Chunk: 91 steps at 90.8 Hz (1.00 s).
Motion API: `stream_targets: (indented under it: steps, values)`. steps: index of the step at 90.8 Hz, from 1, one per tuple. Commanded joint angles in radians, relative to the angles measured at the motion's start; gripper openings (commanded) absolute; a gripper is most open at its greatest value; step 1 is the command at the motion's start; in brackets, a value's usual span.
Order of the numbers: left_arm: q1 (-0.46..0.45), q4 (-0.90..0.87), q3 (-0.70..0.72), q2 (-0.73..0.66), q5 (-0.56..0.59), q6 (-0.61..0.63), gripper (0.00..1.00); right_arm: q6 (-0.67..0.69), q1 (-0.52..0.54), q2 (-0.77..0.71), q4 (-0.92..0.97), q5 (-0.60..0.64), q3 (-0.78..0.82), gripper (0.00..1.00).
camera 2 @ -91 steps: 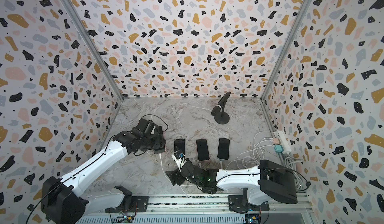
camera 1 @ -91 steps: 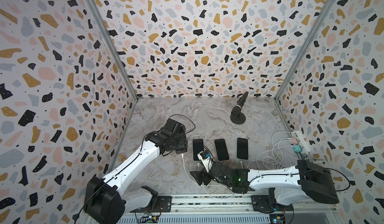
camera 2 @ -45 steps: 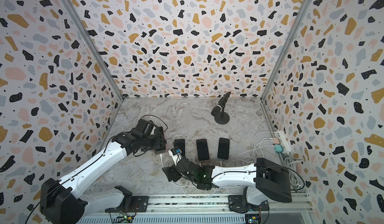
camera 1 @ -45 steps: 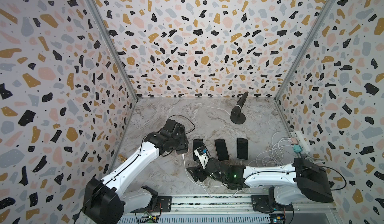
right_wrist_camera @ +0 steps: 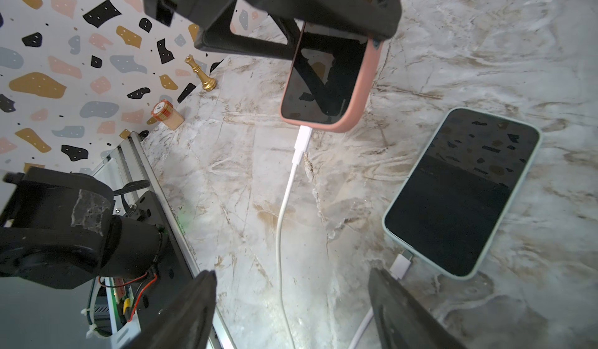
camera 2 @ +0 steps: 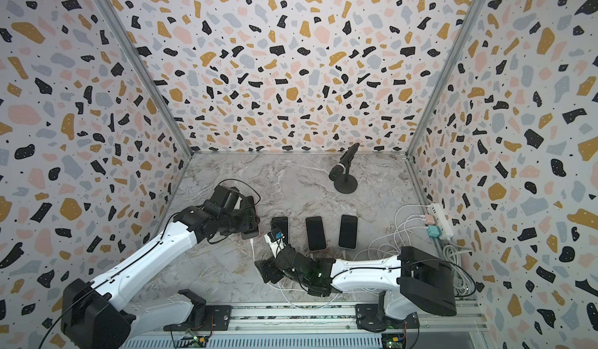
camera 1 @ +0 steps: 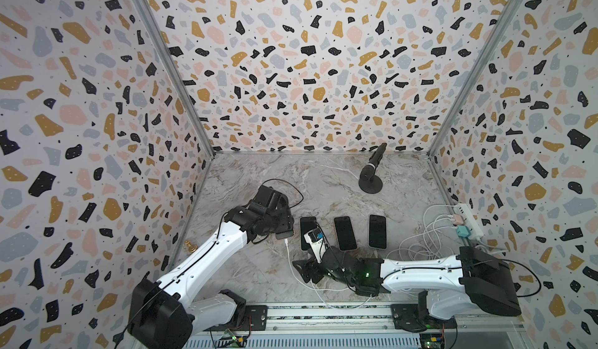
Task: Unplug the charging cable from the phone
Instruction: Remove the charging cable from the phone.
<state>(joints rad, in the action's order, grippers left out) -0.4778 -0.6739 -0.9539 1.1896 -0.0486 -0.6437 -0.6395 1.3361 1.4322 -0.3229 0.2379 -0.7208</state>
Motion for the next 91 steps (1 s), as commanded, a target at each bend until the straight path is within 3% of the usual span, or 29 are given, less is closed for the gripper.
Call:
stream_targets:
  steps: [1, 20, 52, 73, 91]
  values:
    - [0.004, 0.065, 0.008, -0.017, -0.020, -0.011, 0.07, 0.017, -0.002, -0.042, -0.001, 0.039, 0.002, 0.79]
    - [0.007, 0.083, 0.019, -0.014, -0.061, -0.028, 0.05, 0.020, -0.002, -0.041, -0.059, 0.044, 0.025, 0.81]
    - [0.006, 0.064, 0.028, -0.063, 0.002, -0.020, 0.06, -0.029, -0.055, -0.028, -0.024, -0.031, 0.002, 0.82]
    - [0.006, 0.073, 0.034, -0.041, -0.022, -0.025, 0.05, -0.030, -0.055, -0.007, -0.058, -0.017, 0.016, 0.81]
    - [0.009, 0.084, 0.035, -0.046, -0.041, -0.025, 0.05, 0.022, -0.055, 0.014, -0.016, -0.051, -0.042, 0.81]
